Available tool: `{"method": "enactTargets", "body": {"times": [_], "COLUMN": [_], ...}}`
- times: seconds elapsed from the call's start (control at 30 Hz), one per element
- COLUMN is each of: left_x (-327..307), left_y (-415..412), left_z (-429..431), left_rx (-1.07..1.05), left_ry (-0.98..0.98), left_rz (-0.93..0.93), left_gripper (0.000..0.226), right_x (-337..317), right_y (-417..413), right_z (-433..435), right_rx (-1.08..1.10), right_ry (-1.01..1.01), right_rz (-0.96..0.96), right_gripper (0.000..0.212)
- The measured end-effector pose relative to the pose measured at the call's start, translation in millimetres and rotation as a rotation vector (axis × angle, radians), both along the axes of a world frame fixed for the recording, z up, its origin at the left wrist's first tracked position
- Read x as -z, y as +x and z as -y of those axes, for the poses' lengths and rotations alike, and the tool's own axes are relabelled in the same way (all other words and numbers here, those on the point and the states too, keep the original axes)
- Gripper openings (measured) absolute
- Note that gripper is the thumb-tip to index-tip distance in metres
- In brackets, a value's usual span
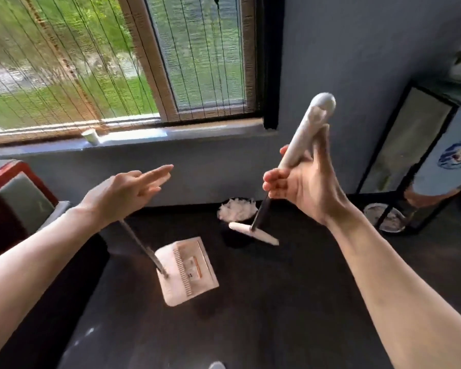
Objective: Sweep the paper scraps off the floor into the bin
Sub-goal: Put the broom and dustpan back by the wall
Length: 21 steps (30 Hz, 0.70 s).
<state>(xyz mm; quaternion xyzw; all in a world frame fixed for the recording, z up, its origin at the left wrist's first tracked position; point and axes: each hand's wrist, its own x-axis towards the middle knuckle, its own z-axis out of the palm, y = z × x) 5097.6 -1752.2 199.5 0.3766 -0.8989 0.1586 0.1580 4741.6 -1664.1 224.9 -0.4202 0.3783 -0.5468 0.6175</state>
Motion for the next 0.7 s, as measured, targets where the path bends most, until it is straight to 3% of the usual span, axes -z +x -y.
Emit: {"method": "enactTargets", "body": {"times": [0.1, 0.17, 0.2, 0.23, 0.3, 0.33, 0.4, 0.43, 0.5, 0.6, 0.7], "left_x": [10, 4, 4, 3, 6, 8, 11, 12, 20, 41, 50], "left_y": [40, 60, 75, 89, 109, 115, 122, 126, 135, 145, 144], "left_z": [15, 21, 30, 38, 59, 69, 91, 100, 120, 156, 193], "left_rx": [-0.072, -0.024, -0.009, 0.021, 0.071, 0.099, 0.108, 0.108, 0.126, 0.138, 0.174], "left_ry": [0.071, -0.016, -0.069, -0.125, -0.210, -0.239, -0.206, -0.141, -0.053, -0.012, 0.035], "left_rz": [0.545, 0.928, 0.961, 0.951, 0.896, 0.874, 0.598, 0.404, 0.194, 0.178, 0.123], "left_gripper": [0.062, 0.067, 0.066, 0.065, 0.064, 0.063, 0.046, 0.037, 0.041, 0.049, 0.050], "right_x": [-6, 2, 7, 16, 34, 43, 58, 62, 66, 67, 67], "right_y": [24, 36, 44, 52, 71, 79, 91, 95, 103, 120, 130], "right_z": [71, 109, 121, 132, 151, 161, 181, 192, 211, 232, 256], "right_rx": [0.331, 0.426, 0.426, 0.445, 0.485, 0.490, 0.442, 0.434, 0.417, 0.374, 0.341], "right_ry": [-0.098, -0.146, -0.174, -0.229, -0.446, -0.572, -0.749, -0.794, -0.805, -0.794, -0.717], "right_rz": [-0.526, -0.965, -1.172, -1.294, -1.273, -1.273, -1.418, -1.453, -1.426, -1.301, -1.274], "right_gripper": [0.026, 0.020, 0.022, 0.026, 0.036, 0.055, 0.089, 0.091, 0.092, 0.115, 0.117]}}
